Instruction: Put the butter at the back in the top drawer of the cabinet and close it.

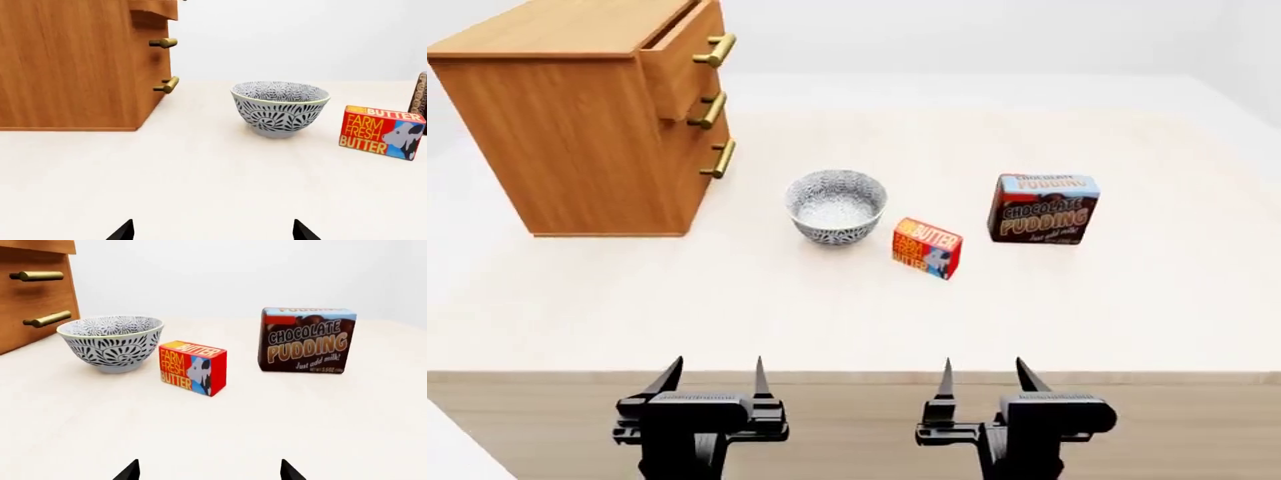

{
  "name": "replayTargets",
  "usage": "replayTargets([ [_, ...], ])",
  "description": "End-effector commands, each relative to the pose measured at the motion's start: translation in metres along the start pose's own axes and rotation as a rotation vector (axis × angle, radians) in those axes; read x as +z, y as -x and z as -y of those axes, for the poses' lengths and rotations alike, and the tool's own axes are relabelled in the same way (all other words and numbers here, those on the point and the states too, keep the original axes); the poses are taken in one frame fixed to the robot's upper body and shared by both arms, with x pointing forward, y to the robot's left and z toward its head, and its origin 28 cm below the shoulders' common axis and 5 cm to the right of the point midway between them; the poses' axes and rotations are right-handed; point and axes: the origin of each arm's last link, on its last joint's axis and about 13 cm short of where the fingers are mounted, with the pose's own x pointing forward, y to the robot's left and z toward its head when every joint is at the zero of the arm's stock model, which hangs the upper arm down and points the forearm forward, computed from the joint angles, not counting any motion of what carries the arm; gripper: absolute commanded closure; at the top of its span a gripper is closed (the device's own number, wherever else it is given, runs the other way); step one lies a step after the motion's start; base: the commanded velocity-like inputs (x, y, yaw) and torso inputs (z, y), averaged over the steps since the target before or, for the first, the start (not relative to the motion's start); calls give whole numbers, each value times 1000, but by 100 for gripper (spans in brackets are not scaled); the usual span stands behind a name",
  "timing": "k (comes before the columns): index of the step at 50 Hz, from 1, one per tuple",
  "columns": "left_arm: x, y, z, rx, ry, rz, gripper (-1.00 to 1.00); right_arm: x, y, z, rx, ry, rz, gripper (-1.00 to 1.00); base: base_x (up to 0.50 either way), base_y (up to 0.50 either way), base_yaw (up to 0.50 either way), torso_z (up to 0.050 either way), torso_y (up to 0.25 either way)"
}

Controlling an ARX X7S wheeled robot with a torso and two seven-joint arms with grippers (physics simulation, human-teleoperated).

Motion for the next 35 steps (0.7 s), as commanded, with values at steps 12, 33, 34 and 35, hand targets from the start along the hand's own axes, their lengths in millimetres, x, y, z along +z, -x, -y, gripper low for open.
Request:
replayTargets([
  [12,-1,-2,0,-17,9,-13,-100,0,-1,1,-2,-14,-4,-100,18,163,0,0,0],
  [33,3,3,-4,33,-6,14,-100,7,8,0,-50,15,57,-100,0,0,0,41,0],
  [34,3,4,-4,33,-6,15,-100,8,9,0,-51,17,60,-100,0,0,0,50,0],
  [35,3,4,-5,34,-6,17,-100,8,9,0,-52,21,64,-100,0,0,0,50,0],
])
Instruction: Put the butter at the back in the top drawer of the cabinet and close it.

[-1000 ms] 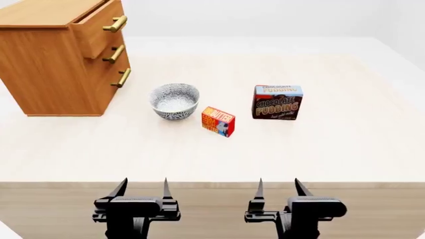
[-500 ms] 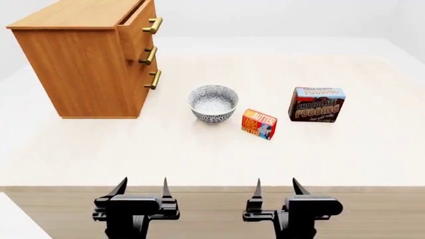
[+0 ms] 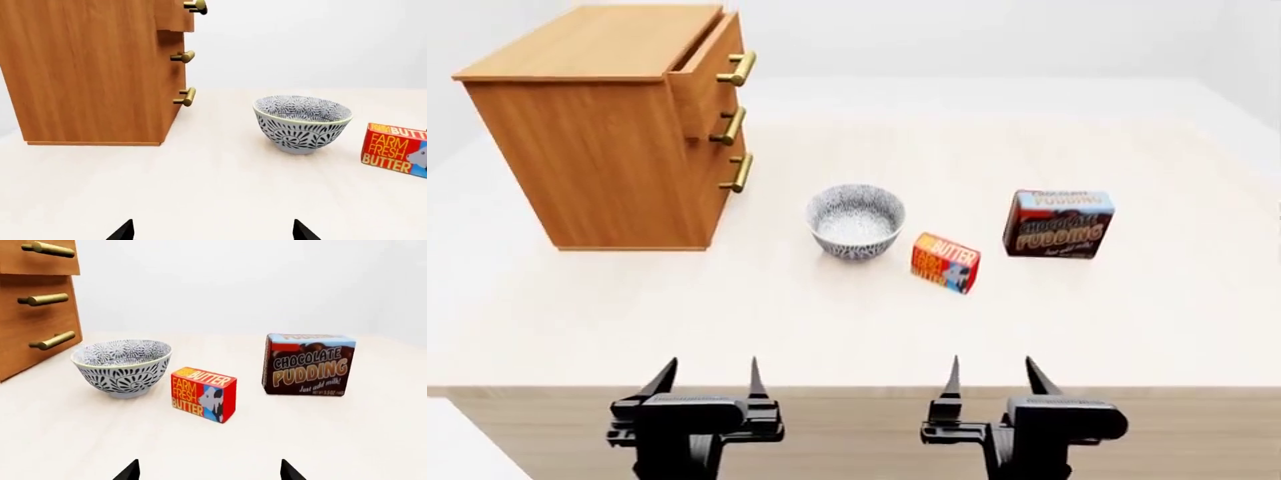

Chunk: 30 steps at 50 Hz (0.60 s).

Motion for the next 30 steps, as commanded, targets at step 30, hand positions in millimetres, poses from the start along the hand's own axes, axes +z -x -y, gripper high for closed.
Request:
replayTargets([
  [30,113,-13,-5,-2,-23,32,-100,110,-12,15,9,44,53,-100,0,0,0,39,0],
])
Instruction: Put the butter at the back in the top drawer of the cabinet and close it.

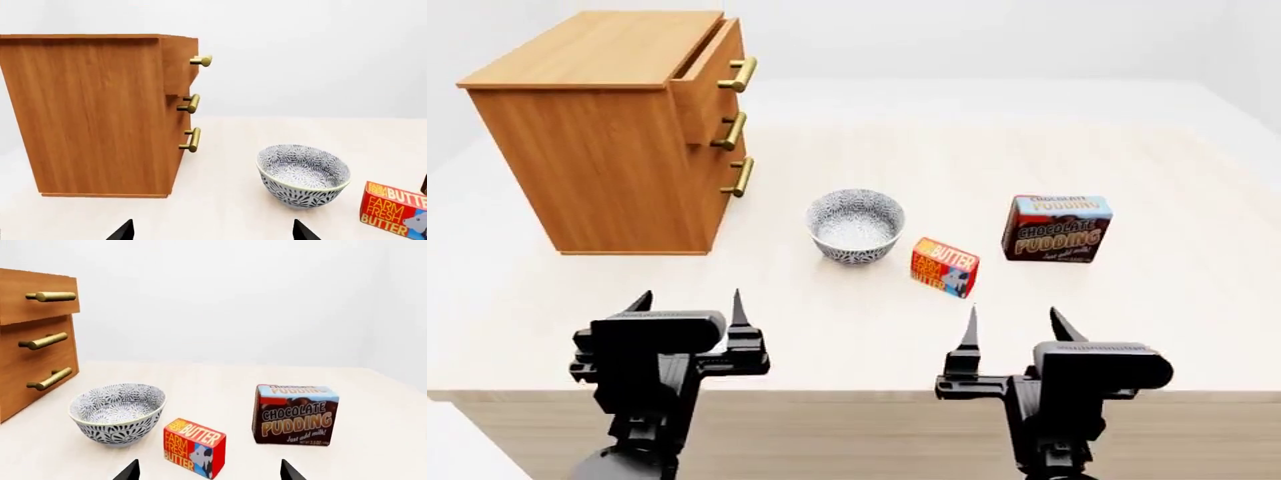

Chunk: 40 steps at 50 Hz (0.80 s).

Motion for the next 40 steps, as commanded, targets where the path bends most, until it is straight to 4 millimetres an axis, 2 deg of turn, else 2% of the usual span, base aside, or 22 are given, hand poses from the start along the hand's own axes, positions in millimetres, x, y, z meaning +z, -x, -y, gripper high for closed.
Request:
replayTargets([
  [1,25,0,0,-11,-19,11,-100,47,-7,8,22,20,-1,-100,0,0,0,0,0],
  [11,37,-2,-3,5,-23,30,-100,55,-12,9,47,26,-2,-100,57,0,0,0,0],
  [40,41,0,-3,12,-37,34,-100,58,-9,9,43,26,20,-100,500,0,0,0,0],
])
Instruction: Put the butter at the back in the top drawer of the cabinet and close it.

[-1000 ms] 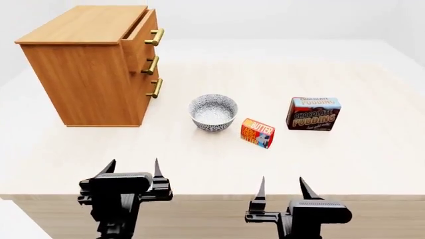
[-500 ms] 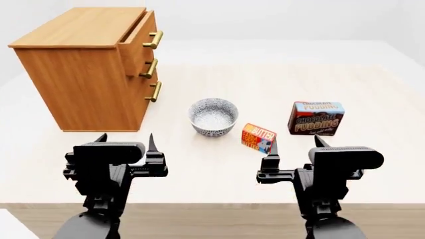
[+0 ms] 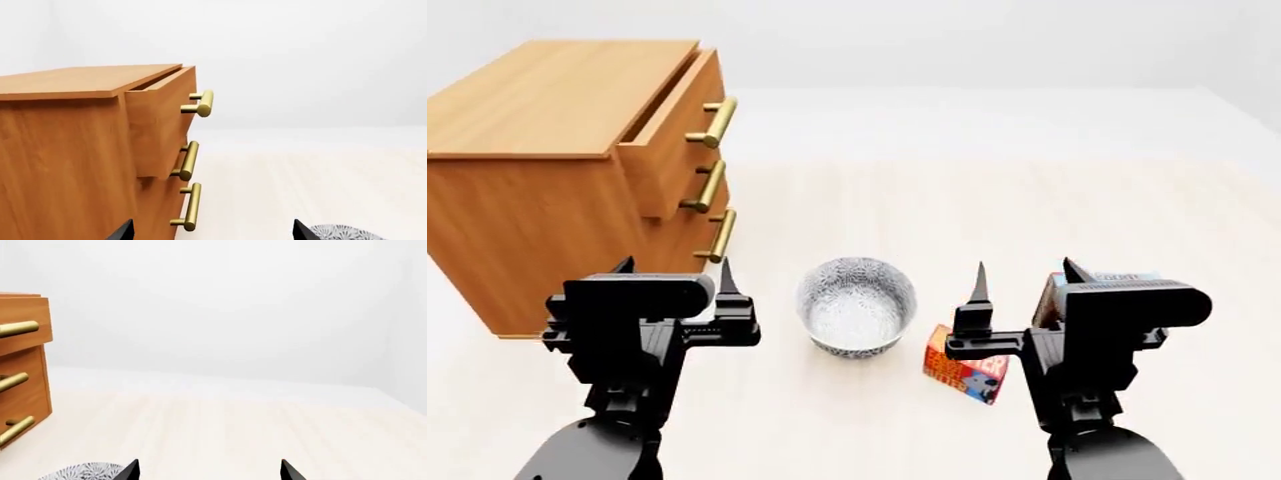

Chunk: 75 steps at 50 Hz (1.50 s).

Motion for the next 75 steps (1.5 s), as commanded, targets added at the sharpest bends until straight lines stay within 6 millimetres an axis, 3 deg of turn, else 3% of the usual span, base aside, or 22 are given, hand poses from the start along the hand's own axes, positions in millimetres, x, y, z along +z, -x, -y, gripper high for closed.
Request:
replayTargets([
  [1,2,1,0,-1,-3,1,-100,2,0,0,2,0,5,-100,500,0,0,0,0],
  [18,3,2,0,-3,-2,1,-100,3,2,1,-1,-8,13,-100,485,0,0,0,1],
  [29,7,8,-1,-21,-2,-1,-100,3,4,1,-2,-18,31,-100,0,0,0,0,0],
  [36,21,15,-5,-46,-13,-5,-100,3,5,2,-4,-21,36,-100,0,0,0,0,0],
  [51,74,23,-17,-32,-55,-7,-100,2,4,4,-2,-28,25,-100,0,0,0,0,0],
  [75,182,-11,-33,-19,-172,-137,-100,2,4,5,15,-41,15,-100,0,0,0,0,0],
])
